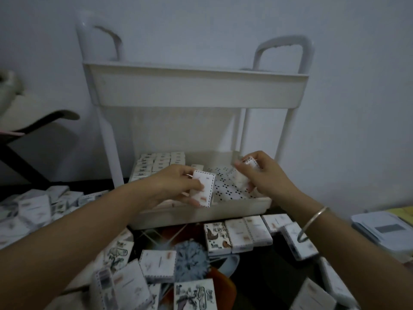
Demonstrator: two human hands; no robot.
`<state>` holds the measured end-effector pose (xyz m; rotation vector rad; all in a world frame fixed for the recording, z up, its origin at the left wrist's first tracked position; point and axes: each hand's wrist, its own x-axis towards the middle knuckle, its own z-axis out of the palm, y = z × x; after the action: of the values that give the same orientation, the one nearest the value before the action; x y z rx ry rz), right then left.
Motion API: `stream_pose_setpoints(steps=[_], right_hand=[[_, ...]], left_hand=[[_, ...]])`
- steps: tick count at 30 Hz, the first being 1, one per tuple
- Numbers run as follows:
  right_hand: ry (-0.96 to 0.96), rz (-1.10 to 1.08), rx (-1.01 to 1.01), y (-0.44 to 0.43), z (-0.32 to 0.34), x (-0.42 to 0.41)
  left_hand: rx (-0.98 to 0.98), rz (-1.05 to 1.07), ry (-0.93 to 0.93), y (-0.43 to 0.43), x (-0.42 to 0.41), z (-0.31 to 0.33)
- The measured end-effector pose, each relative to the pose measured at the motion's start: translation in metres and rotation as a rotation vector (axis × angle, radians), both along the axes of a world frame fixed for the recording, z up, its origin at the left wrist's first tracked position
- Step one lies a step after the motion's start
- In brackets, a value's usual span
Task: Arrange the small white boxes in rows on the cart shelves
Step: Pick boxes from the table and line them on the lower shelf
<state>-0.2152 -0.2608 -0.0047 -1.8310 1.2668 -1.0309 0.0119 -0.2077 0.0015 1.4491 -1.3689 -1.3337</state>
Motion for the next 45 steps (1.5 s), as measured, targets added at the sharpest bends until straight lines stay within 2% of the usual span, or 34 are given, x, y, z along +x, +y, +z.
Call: stream_pose_setpoints(steps=[3, 5, 10, 13, 19, 23, 26, 27, 30, 34, 37, 45], right_hand=[[0.104, -0.191, -0.118, -0.031, 0.000, 0.023], [0.130, -0.227, -0.133, -0.056, -0.007, 0.039], [0.006, -0.149, 0.073, -0.111, -0.035, 0.077], [0.012, -0.172, 0.134, -0.136, -0.052, 0.096], [0.254, -0.093, 0.221, -0.168, -0.067, 0.111], [0.285, 0.052, 0.194, -0.180, -0.072, 0.123], [0.280, 0.142, 0.160, -0.179, -0.075, 0.133], [0.260, 0.154, 0.155, -0.178, -0.075, 0.135], [0.113, 0.142, 0.148, -0.176, -0.072, 0.132], [-0.189, 0.135, 0.287, -0.173, -0.063, 0.123], [-0.220, 0.197, 0.362, -0.168, -0.061, 0.119], [-0.342, 0.157, 0.609, -0.172, -0.066, 0.117]], left_hand=[[-0.017, 0.041, 0.024, -0.017, 0.015, 0.000], [-0.017, 0.098, 0.050, -0.029, 0.025, -0.002], [-0.021, 0.290, 0.084, -0.055, 0.041, -0.009], [-0.045, 0.385, 0.082, -0.069, 0.046, -0.015], [-0.098, 0.522, 0.098, -0.096, 0.052, -0.019], [-0.180, 0.606, -0.079, -0.118, 0.052, -0.020], [-0.203, 0.593, -0.099, -0.127, 0.052, -0.023], [-0.223, 0.590, -0.156, -0.131, 0.053, -0.024], [-0.288, 0.599, -0.393, -0.144, 0.056, -0.025], [-0.453, 0.530, -0.650, -0.164, 0.060, -0.021], [-0.472, 0.374, -0.823, -0.176, 0.060, -0.021], [-0.534, 0.151, -0.909, -0.185, 0.053, -0.026]])
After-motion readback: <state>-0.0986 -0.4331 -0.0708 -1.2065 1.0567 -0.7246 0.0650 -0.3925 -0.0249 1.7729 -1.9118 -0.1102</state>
